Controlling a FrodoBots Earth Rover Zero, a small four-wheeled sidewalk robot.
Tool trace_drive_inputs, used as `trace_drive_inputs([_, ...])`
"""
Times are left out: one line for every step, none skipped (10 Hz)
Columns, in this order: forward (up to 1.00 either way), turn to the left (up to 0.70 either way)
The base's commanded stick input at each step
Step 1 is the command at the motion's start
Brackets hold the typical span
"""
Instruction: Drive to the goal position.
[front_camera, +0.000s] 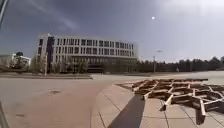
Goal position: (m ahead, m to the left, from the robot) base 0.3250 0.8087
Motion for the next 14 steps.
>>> trace_drive_inputs([0.05,0.0])
trace_drive_inputs([0.05,0.0])
trace_drive_inputs([0.05,0.0])
trace_drive_inputs([0.05,0.0])
trace_drive_inputs([0.05,0.0])
trace_drive_inputs([0.05,0.0])
trace_drive_inputs([0.05,0.0])
trace_drive_inputs([0.05,0.0])
trace_drive_inputs([0.05,0.0])
trace_drive_inputs([0.05,0.0])
trace_drive_inputs([0.05,0.0])
trace_drive_inputs([0.05,0.0])
trace_drive_inputs([0.05,0.0])
trace_drive_inputs([0.05,0.0])
